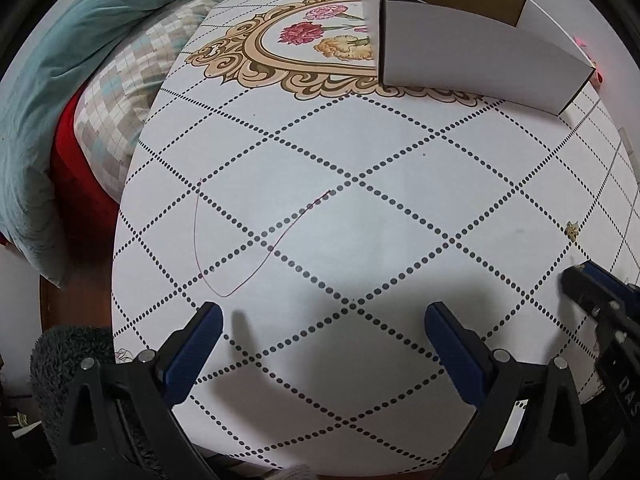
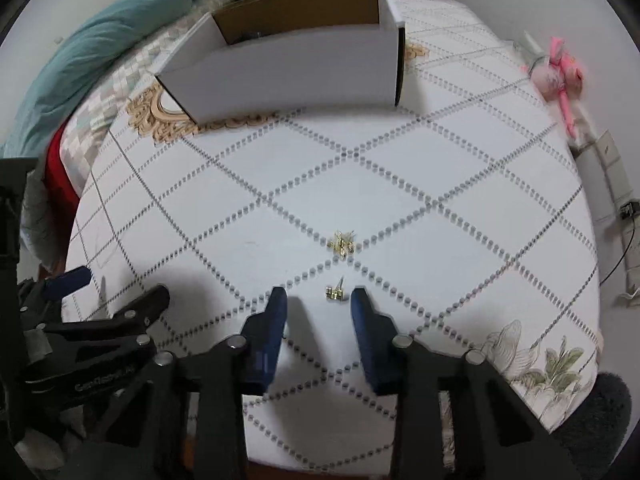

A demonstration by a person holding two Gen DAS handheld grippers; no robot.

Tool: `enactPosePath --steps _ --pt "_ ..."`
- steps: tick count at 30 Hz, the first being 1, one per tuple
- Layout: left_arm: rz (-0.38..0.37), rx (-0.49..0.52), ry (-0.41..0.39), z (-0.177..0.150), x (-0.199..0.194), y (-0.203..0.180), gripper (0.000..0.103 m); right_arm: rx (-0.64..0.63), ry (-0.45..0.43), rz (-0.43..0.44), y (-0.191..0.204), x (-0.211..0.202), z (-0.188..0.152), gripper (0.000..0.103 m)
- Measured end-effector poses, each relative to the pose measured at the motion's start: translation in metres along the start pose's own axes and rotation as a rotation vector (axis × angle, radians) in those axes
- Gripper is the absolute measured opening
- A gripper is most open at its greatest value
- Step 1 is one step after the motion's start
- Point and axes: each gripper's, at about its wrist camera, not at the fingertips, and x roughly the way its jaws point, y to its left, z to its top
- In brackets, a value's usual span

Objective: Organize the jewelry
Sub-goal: 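Grasp a gold earring with the right tool while the left tool grasps the other earring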

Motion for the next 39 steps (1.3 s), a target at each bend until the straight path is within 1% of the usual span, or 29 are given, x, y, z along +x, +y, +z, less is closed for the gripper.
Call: enactPosePath --steps 1,5,10,13,15,19,20,21,23,25,27,28,29,30,31,32,34,39 --pt "0.001 -0.001 0.0 0.0 -0.001 0.003 0.103 0.0 -0.002 0.006 -0.001 0.0 0.0 0.008" --pt "0.013 0.017 -0.011 0.002 -0.003 -0.003 0.103 0.044 -0.038 0.029 -0.016 -0.007 0.002 0.009" --pt "-0.013 0.038 -0.023 0.006 -0.008 -0.024 0.103 0.12 -0.1 0.037 -0.05 -0.028 0.007 0.009" --pt "-0.064 0.053 -0.034 0.009 -0.013 -0.045 0.103 0.16 -0.119 0.014 -0.075 -0.035 0.011 0.009" --pt "-0.114 0.074 -0.049 0.013 -0.017 -0.067 0.103 0.18 -0.116 0.0 -0.089 -0.035 0.013 0.009" --pt "-0.16 0.106 -0.072 0.013 -0.02 -0.101 0.102 0.208 -0.106 -0.027 -0.115 -0.03 0.015 0.008" --pt "-0.163 0.11 -0.074 0.013 -0.02 -0.106 0.1 0.213 -0.104 -0.029 -0.118 -0.029 0.015 0.008" --pt "-0.165 0.119 -0.08 0.013 -0.02 -0.115 0.098 0.216 -0.102 -0.031 -0.12 -0.027 0.015 0.008" --pt "-0.164 0.129 -0.086 0.017 -0.017 -0.121 0.085 0.22 -0.101 -0.037 -0.125 -0.027 0.014 0.008" --pt "-0.161 0.14 -0.108 0.018 -0.018 -0.128 0.08 0.227 -0.103 -0.039 -0.128 -0.027 0.014 0.009" --pt "-0.153 0.159 -0.135 0.016 -0.023 -0.136 0.072 0.231 -0.104 -0.036 -0.131 -0.027 0.014 0.009" --pt "-0.158 0.168 -0.147 0.017 -0.024 -0.137 0.061 0.231 -0.106 -0.037 -0.131 -0.027 0.014 0.009" --pt "-0.171 0.177 -0.155 0.019 -0.025 -0.138 0.048 0.229 -0.108 -0.039 -0.131 -0.027 0.015 0.009" --pt "-0.188 0.186 -0.16 0.02 -0.025 -0.14 0.041 0.229 -0.109 -0.038 -0.131 -0.028 0.015 0.009" --pt "-0.187 0.197 -0.166 0.021 -0.027 -0.142 0.029 0.229 -0.112 -0.037 -0.131 -0.028 0.015 0.009" --pt "-0.189 0.204 -0.168 0.021 -0.027 -0.143 0.02 0.228 -0.115 -0.036 -0.131 -0.029 0.016 0.009" --pt "-0.199 0.216 -0.17 0.023 -0.027 -0.146 0.011 0.226 -0.12 -0.039 -0.13 -0.03 0.017 0.009" --pt "-0.219 0.212 -0.171 0.026 -0.025 -0.142 0.011 0.219 -0.133 -0.038 -0.127 -0.035 0.017 0.009"
